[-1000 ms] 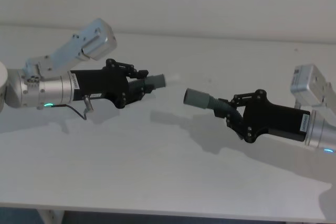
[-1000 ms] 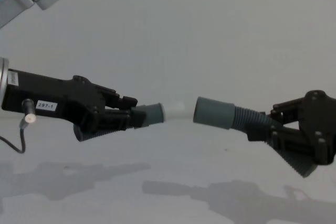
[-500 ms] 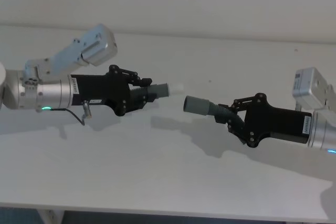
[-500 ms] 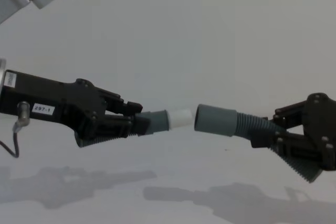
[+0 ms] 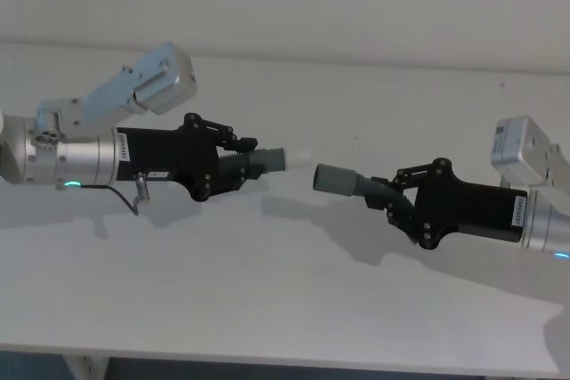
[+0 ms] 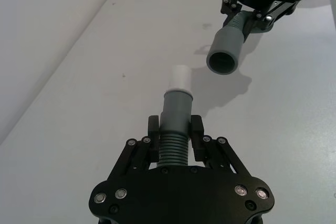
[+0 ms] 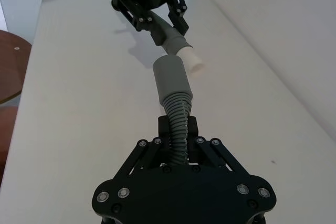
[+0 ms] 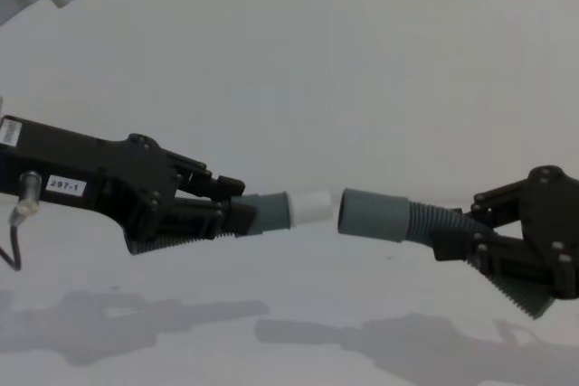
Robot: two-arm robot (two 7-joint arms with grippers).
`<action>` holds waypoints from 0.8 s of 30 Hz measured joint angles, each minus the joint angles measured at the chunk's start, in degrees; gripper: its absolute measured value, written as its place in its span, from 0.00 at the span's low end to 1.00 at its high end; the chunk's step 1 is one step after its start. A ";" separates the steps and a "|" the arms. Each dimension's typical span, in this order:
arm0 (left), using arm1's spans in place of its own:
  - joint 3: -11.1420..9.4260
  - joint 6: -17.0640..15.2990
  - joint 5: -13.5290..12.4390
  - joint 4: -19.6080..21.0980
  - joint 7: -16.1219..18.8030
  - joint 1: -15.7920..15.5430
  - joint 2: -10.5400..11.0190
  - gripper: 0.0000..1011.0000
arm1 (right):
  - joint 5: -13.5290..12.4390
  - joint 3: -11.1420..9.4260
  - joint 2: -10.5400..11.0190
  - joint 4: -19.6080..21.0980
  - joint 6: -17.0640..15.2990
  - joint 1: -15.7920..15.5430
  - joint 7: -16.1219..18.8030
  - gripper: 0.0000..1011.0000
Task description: Use both hands to pick up one end of the pipe from the table, align the ends, and insert them.
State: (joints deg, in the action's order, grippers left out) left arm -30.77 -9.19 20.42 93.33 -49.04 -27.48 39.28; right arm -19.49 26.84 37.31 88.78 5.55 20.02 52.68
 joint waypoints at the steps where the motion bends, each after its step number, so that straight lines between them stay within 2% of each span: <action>1: -0.03 -0.02 0.07 0.00 -0.05 -0.02 0.04 0.34 | 0.05 0.07 0.00 -0.14 0.06 0.09 -0.12 0.17; 24: -0.72 -0.66 1.97 -0.56 -0.56 -0.76 0.82 0.34 | 1.24 1.18 -0.64 -2.18 0.40 1.45 -2.95 0.17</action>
State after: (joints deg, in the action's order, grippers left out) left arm -31.49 -9.85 22.38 92.78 -49.60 -28.25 40.10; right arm -18.25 28.02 36.67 86.60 5.95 21.47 49.72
